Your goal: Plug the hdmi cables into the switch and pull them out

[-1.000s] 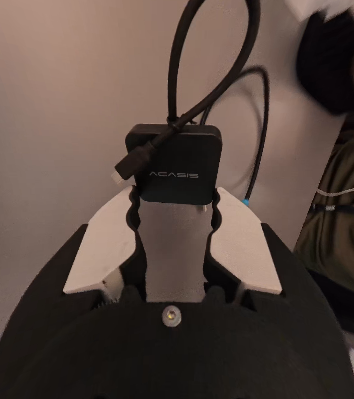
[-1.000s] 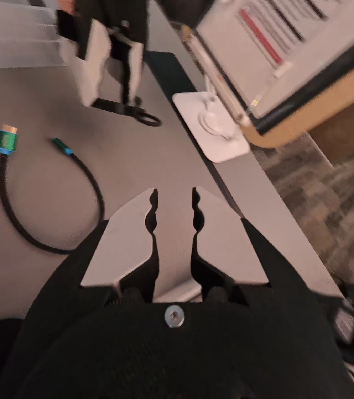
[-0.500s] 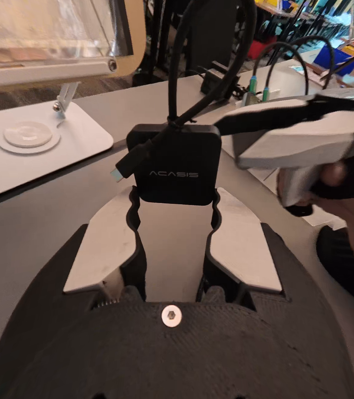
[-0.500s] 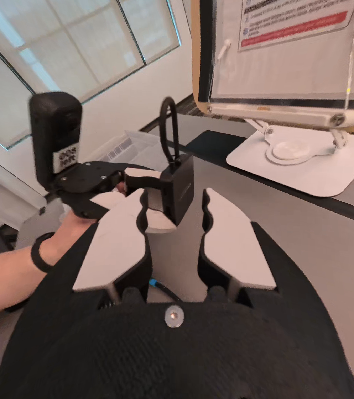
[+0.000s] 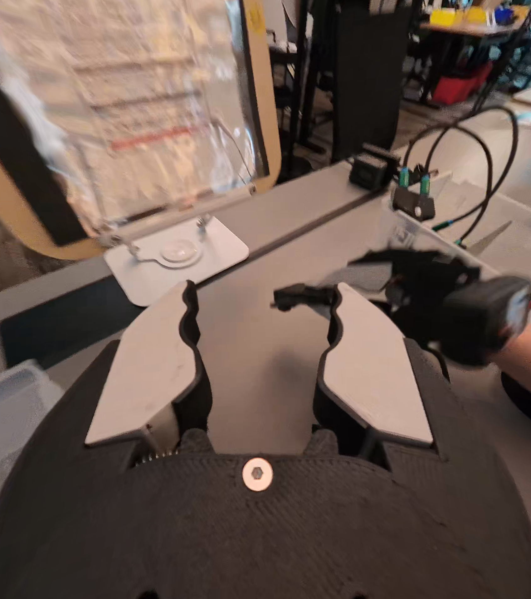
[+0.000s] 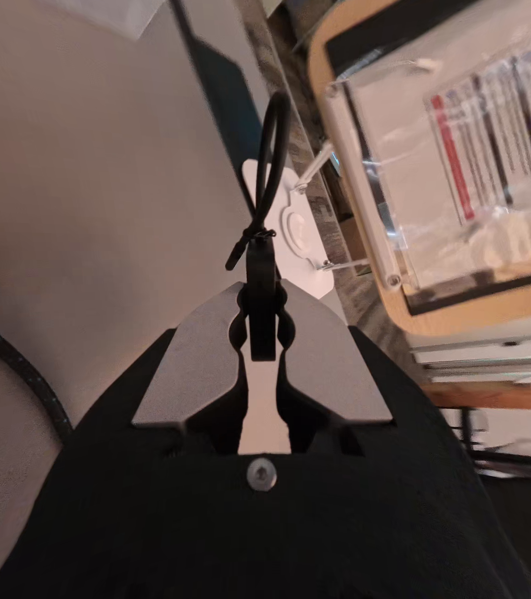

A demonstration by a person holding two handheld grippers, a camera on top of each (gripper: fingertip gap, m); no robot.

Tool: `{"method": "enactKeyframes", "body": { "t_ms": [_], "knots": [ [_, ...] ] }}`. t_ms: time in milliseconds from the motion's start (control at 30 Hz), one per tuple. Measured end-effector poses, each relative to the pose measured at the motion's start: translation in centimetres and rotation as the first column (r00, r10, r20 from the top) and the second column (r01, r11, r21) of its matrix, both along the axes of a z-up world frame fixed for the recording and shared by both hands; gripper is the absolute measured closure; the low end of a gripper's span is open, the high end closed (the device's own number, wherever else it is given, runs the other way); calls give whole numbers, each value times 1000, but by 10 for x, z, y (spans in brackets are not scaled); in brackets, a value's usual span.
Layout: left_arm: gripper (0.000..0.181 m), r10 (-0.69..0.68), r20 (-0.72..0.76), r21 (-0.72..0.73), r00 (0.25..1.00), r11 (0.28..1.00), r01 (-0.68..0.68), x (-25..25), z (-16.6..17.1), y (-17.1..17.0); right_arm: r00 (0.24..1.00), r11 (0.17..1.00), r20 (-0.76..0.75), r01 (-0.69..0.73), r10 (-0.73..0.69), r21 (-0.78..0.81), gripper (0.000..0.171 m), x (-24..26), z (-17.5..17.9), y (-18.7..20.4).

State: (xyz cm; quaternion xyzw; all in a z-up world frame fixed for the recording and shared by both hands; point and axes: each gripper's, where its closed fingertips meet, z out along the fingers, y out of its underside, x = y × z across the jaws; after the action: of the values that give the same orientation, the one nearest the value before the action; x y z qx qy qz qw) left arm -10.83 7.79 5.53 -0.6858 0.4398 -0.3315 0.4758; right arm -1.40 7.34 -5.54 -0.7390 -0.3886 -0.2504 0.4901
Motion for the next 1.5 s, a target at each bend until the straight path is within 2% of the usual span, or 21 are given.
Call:
{"method": "enactKeyframes", "body": {
  "t_ms": [67,167,300,467,667,733,900,1200,1300,1433,1500],
  "knots": [
    [107,33,62,38,998,999,-36,-24,27,2,987,1000,159,-24,25,-11,156,-11,-15,3],
    [114,85,151,87,985,991,-99,-56,59,5,948,994,302,-95,105,-49,156,-29,-35,6],
    [117,127,249,138,960,977,-165,-84,83,5,912,983,371,-139,176,-123,156,-48,-57,10],
    [114,158,251,190,955,959,-209,-97,94,3,868,987,474,-92,146,-135,156,-52,-71,18],
    [112,142,228,164,963,969,-182,-93,88,3,858,983,491,-82,154,-165,154,-56,-78,17],
    [110,130,207,145,970,976,-162,-90,83,3,869,974,464,-78,170,-212,150,-57,-83,13],
    [109,133,174,128,976,979,-157,-85,74,6,946,910,265,-62,184,-410,137,-60,-93,-1],
    [108,141,137,102,980,983,-155,-82,64,10,969,804,132,-94,210,-587,134,-61,-98,-9],
    [107,139,124,93,982,984,-151,-80,60,11,976,789,16,-166,218,-591,128,-67,-96,-10],
    [107,144,105,104,984,982,-155,-80,59,11,976,824,-30,-200,217,-530,126,-61,-73,-17],
    [107,143,109,109,984,982,-155,-82,61,10,949,799,-162,-315,270,-512,127,-77,-58,-37]
  ]
}}
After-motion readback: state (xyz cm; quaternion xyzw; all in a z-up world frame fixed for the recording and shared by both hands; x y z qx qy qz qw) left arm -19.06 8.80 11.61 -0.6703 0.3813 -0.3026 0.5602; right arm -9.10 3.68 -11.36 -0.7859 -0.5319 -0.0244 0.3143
